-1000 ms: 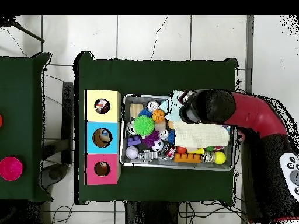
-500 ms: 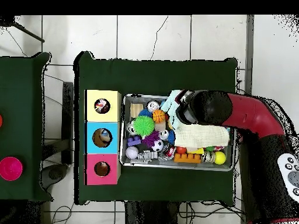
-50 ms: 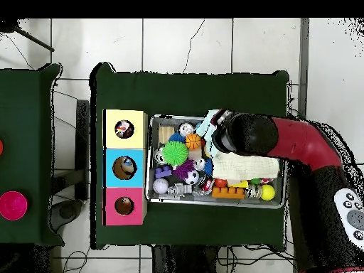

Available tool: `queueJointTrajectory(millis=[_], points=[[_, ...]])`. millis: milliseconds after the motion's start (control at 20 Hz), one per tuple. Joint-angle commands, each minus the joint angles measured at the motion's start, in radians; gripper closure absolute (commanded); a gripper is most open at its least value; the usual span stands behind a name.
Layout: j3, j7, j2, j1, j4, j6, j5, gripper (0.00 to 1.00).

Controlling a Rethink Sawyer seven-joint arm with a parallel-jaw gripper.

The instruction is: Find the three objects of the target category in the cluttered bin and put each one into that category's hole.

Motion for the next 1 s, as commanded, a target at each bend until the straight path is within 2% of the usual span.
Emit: queueJointTrajectory(millis=[50,300,600,1000], points=[[-0.011,-0.027,-0.035,0.081,0.117,0.027,-0.030,0.00],[-0.050,0.062,-0.059,0.153,0.148,0.068,0.010,0.00],[-0.084,0.129,-0.052,0.197,0.211,-0.007,0.045,0.00],[-0.105,0.115,0.040,0.218,0.201,-0.093,0.043,0.00]])
